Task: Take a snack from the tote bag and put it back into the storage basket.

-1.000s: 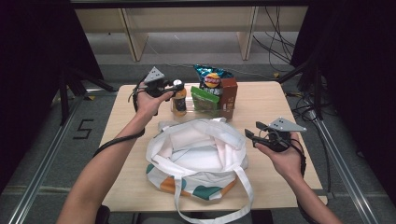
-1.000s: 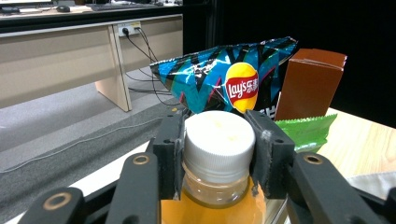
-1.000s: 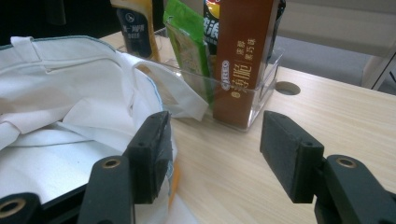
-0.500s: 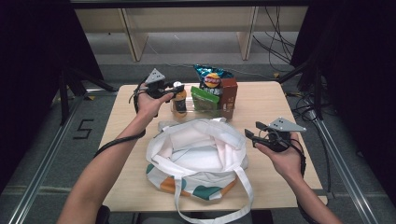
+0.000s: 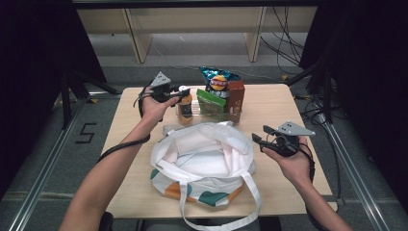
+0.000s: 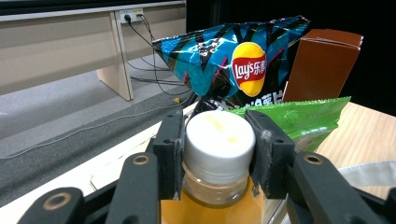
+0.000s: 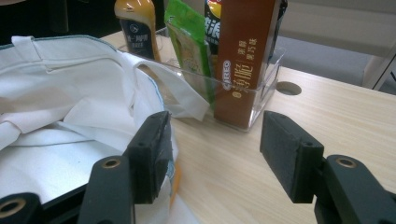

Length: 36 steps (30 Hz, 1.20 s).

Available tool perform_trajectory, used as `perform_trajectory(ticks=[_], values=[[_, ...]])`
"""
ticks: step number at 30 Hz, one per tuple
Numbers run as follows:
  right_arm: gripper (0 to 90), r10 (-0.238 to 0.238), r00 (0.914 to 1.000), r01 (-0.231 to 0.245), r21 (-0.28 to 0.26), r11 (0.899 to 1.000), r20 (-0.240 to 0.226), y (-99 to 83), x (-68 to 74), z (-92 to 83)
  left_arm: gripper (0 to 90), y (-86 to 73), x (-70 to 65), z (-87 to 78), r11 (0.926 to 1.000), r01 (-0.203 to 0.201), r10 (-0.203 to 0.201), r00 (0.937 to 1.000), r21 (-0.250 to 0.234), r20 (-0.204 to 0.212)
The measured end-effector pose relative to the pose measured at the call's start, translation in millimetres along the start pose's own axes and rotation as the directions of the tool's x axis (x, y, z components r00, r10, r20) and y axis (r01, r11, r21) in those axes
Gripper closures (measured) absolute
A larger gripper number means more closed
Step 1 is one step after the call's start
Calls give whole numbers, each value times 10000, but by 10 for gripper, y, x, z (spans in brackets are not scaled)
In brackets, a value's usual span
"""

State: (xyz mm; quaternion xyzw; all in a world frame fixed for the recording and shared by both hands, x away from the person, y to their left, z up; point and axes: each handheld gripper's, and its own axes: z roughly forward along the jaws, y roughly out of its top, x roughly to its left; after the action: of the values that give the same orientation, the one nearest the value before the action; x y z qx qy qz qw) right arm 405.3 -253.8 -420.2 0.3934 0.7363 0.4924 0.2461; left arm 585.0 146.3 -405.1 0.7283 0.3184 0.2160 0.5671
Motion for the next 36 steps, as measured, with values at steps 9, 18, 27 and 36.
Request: perform_trajectory(ticks=[9, 18, 27, 36], values=[[435, -83, 9999, 83, 5, 10000, -68, -2, -13, 7, 587, -38, 7, 13, 9999, 31, -31, 10000, 106, -26], [435, -219, 9997, 221, -248, 9994, 86, -8, -9, 21, 587, -65, 12, 28, 9997, 37, -36, 10000, 223, -45], [435, -315, 9995, 315, -163, 9994, 35, -4, -19, 17, 587, -96, 13, 47, 9995, 112, -111, 9999, 290, -59], [435, -26, 10000, 26, -76, 10000, 23, -9, 4, 12, 586, -100, 20, 51, 9993, 116, -115, 9999, 345, -42]])
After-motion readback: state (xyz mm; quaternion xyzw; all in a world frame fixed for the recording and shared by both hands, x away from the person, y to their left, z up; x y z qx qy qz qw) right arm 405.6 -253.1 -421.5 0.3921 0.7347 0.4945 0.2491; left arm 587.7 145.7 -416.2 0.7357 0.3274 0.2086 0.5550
